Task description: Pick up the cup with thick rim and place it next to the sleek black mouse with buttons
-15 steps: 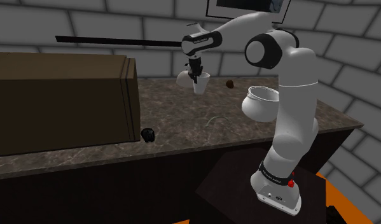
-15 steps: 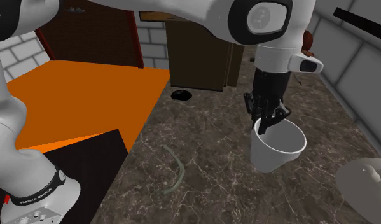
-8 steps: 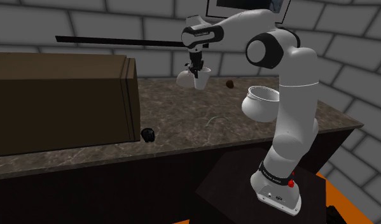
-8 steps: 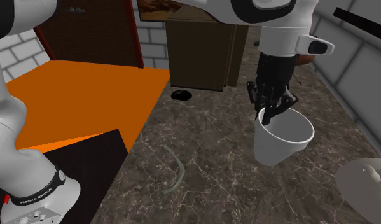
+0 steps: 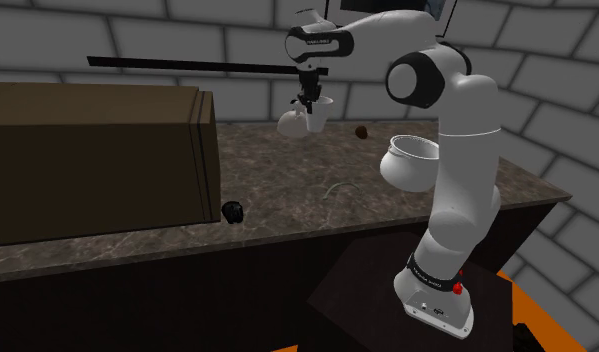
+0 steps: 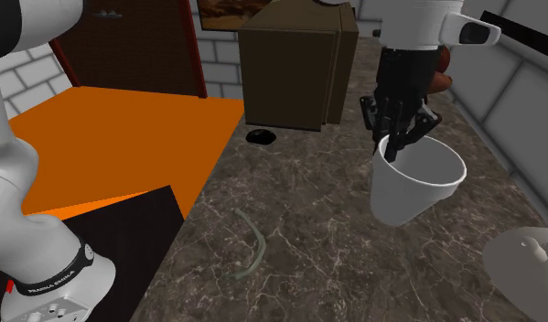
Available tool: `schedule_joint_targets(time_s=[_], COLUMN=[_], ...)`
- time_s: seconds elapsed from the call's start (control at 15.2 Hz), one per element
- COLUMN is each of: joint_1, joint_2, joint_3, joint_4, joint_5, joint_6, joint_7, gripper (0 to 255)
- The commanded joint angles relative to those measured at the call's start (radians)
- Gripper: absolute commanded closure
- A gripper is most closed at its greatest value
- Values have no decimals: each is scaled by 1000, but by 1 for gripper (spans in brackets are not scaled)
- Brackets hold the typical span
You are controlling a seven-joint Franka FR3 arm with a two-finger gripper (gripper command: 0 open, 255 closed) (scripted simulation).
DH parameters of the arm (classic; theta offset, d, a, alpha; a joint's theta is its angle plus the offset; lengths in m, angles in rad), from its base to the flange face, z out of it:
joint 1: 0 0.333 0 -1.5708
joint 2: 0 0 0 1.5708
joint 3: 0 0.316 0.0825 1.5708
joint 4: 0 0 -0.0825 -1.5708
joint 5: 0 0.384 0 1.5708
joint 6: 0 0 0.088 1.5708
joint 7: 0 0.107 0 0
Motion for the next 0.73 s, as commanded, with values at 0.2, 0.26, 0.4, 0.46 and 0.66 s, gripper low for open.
schedule_joint_targets(time_s=[0.2, 0.26, 0.4, 0.46, 0.66], joint_1=[-2, -2, -4, -5, 29], joint_2=[12, 16, 25, 30, -49], joint_3=[-1, -1, -1, -1, 7], joint_4=[89, 108, 149, 170, 57], joint_5=[3, 4, 5, 6, -9], joint_6=[-76, -91, -122, -139, -111], joint_7=[-12, -15, -20, -23, 17], gripper=[255, 255, 255, 255, 255])
